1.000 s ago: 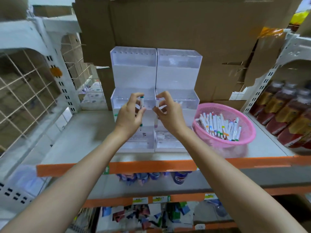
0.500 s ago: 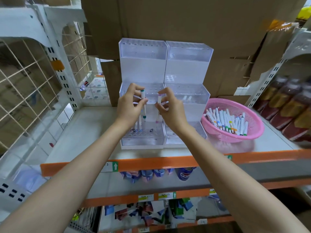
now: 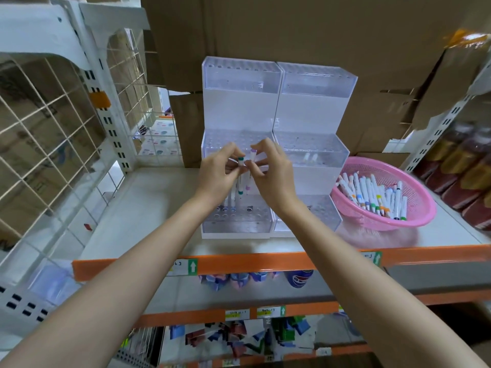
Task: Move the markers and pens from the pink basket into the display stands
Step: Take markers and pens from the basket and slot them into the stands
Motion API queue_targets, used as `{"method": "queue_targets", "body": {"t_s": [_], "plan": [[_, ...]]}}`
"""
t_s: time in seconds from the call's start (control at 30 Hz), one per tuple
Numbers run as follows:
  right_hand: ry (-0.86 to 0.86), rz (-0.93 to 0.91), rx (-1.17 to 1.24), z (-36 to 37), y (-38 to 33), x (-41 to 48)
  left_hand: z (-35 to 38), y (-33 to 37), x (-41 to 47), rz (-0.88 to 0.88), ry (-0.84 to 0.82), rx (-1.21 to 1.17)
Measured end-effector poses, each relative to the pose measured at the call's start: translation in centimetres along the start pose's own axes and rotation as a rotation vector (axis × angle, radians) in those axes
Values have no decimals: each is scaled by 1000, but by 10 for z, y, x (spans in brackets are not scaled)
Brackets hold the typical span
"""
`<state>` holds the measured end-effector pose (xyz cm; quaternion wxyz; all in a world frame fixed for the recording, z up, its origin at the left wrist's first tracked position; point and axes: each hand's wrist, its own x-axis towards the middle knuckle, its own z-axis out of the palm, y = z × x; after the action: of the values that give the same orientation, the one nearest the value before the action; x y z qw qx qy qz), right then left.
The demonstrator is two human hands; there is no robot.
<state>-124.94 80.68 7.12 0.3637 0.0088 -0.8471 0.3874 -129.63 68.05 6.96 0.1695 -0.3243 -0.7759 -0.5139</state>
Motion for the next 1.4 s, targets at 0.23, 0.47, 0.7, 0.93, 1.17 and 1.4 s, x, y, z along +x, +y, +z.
{"method": "queue_targets", "body": {"t_s": [0.23,0.47,0.7,0.93,1.17,1.4], "plan": [[-9,2,-12,-1,7,-2,2,-3,0,44,-5,6],[-14,29,-7,-1,11,-3,1,-10,1,147,-71,115],[7,41,16,-5,11,-5,1,-8,3,235,-77,221],[1,40,35,-6,7,-8,2,-15,1,273,-104,420],[23,31,26,-5,7,-11,1,-15,-5,344,-113,477],[10,8,28,-8,6,-12,-1,-15,-7,371,-117,482]]}}
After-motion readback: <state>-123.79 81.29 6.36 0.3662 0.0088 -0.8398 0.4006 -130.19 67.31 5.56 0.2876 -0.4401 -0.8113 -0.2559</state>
